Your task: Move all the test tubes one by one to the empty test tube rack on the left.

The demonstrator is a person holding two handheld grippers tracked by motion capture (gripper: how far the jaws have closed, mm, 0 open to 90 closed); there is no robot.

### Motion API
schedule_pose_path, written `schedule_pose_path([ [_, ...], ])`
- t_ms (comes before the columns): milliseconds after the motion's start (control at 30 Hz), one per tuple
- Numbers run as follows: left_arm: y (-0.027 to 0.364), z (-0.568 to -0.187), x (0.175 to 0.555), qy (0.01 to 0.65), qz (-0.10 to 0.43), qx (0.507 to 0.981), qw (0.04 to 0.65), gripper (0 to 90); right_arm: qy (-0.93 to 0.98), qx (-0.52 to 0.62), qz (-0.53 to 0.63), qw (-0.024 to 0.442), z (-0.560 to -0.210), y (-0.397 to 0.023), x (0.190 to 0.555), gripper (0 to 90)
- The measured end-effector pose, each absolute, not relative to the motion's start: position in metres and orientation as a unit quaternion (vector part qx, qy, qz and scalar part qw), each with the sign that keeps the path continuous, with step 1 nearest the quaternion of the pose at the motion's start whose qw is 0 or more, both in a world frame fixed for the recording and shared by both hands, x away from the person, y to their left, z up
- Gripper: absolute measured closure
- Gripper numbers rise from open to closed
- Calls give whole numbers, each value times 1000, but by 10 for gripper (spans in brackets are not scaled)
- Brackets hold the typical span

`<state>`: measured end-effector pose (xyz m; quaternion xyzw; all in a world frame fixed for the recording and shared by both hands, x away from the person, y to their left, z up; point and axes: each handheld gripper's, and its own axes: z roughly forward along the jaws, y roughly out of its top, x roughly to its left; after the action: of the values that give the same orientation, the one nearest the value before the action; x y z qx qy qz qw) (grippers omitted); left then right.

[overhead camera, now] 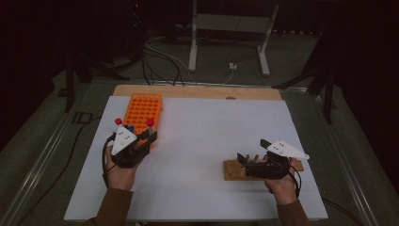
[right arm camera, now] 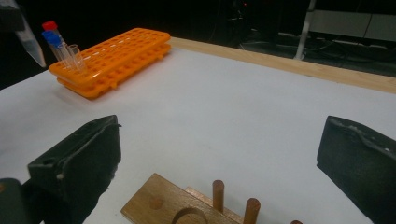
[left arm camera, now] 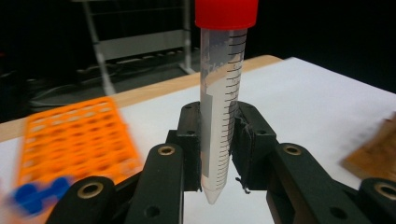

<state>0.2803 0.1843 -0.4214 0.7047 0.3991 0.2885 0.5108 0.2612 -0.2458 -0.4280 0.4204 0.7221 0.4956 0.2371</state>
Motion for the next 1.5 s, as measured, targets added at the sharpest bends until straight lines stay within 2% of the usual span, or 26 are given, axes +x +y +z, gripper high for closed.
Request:
schedule_pose_path([
  [300, 229, -428, 282, 445, 327, 676, 488, 745, 716, 421, 504, 237, -427, -247, 261, 0],
  [800, 250, -445, 304, 497, 376, 643, 445, 745, 702, 428, 513, 246, -426, -253, 259, 0],
  [1267, 254, -476, 324, 531, 359, 639, 426, 744, 696, 429, 519, 249, -427, -255, 258, 0],
  [1500, 254, -498, 327, 543, 336, 664, 390, 749, 700, 427, 516, 246, -429, -254, 258, 0],
])
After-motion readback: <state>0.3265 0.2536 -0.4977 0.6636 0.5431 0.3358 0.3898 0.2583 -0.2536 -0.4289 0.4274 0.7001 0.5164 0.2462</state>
